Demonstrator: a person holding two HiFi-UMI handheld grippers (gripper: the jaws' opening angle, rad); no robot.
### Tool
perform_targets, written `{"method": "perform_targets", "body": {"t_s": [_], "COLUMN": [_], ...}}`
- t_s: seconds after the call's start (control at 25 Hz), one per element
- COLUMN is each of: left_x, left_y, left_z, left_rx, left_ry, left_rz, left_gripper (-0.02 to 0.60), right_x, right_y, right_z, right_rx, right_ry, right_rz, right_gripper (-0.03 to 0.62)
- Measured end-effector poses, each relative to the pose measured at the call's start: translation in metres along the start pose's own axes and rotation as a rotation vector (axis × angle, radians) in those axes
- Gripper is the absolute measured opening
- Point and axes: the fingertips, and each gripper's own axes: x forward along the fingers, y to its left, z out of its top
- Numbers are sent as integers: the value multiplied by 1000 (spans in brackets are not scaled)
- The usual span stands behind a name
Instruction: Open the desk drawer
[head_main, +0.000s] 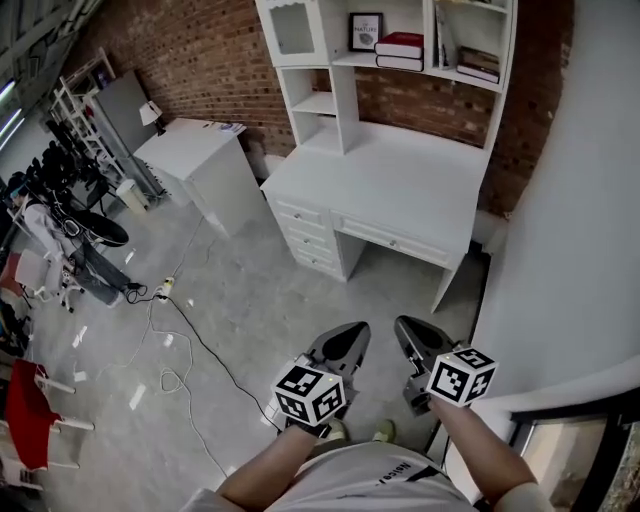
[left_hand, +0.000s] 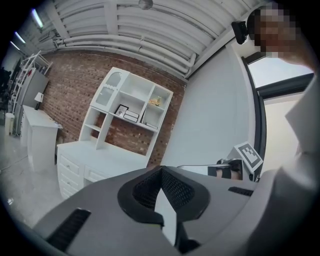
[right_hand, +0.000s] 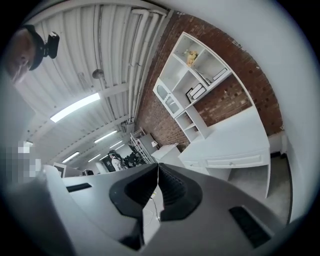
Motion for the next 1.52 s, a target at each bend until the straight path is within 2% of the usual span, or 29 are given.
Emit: {"method": "perform_targets", "body": {"t_s": [0.48, 0.8, 1.12, 1.52], "left_x": [27, 41, 77, 145], "left_y": [-15, 0, 54, 151], "left_z": [-5, -6, -7, 10], "left_rx": [11, 22, 24, 44], "left_ry": [2, 11, 20, 69], "left_rz": [15, 25, 4, -85], "left_gripper": [12, 12, 12, 12], "right_x": [-16, 3, 59, 160], "right_y": [-32, -48, -77, -142], "right_z": [13, 11, 10, 24], "right_rx": [12, 69, 107, 167], "right_ry": [-10, 11, 43, 64], "right_rz": [-2, 0, -32, -169], "right_gripper": [18, 18, 20, 20]}}
